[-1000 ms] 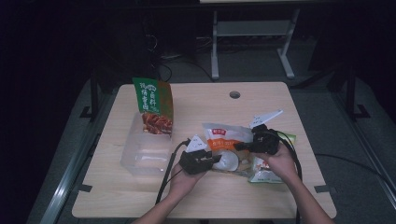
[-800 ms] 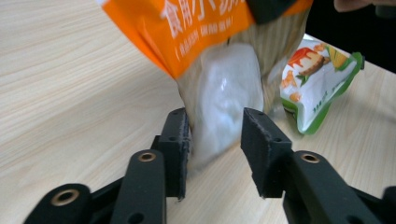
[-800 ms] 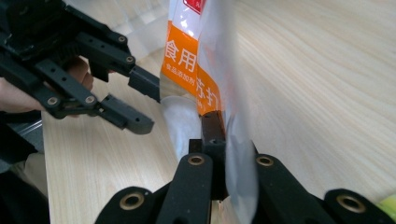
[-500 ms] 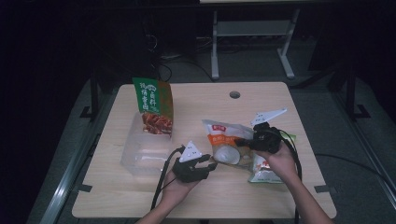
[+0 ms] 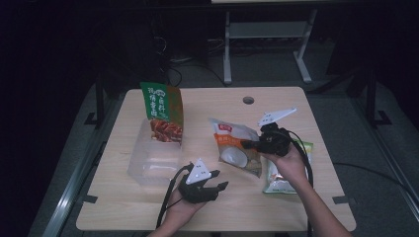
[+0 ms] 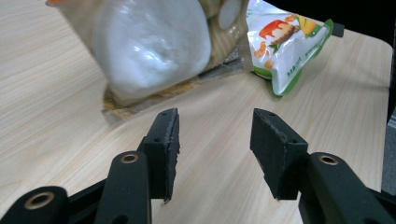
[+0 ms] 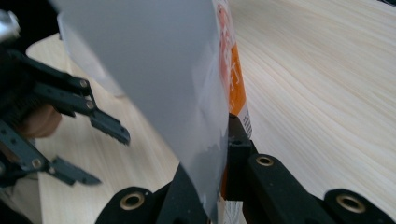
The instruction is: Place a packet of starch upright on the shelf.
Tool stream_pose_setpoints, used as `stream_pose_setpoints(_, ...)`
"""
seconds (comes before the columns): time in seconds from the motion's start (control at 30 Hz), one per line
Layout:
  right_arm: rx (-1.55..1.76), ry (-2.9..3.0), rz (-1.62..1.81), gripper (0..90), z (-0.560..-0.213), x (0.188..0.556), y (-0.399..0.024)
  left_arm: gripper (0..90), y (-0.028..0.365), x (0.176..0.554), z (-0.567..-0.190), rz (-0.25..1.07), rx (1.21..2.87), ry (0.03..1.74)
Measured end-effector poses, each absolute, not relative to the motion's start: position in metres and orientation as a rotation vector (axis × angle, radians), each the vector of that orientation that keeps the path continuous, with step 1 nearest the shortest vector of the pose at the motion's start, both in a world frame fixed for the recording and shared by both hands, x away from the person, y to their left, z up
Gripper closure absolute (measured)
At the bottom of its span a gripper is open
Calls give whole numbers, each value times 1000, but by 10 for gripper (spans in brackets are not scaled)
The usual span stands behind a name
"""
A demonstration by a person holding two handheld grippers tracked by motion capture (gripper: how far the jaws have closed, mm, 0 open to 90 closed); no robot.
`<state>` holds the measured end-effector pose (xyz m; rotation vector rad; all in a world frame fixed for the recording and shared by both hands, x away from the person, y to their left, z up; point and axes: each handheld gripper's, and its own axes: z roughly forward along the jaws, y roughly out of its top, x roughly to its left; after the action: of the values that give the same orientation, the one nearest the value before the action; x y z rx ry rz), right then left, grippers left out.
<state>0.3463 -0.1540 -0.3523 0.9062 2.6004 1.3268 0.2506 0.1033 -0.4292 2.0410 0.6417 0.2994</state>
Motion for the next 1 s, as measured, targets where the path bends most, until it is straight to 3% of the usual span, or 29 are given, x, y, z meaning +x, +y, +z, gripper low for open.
stream_pose_setpoints(1.0,690,2637,1405,899,-295,362,-68,426,111,236,-431,287,2025,610)
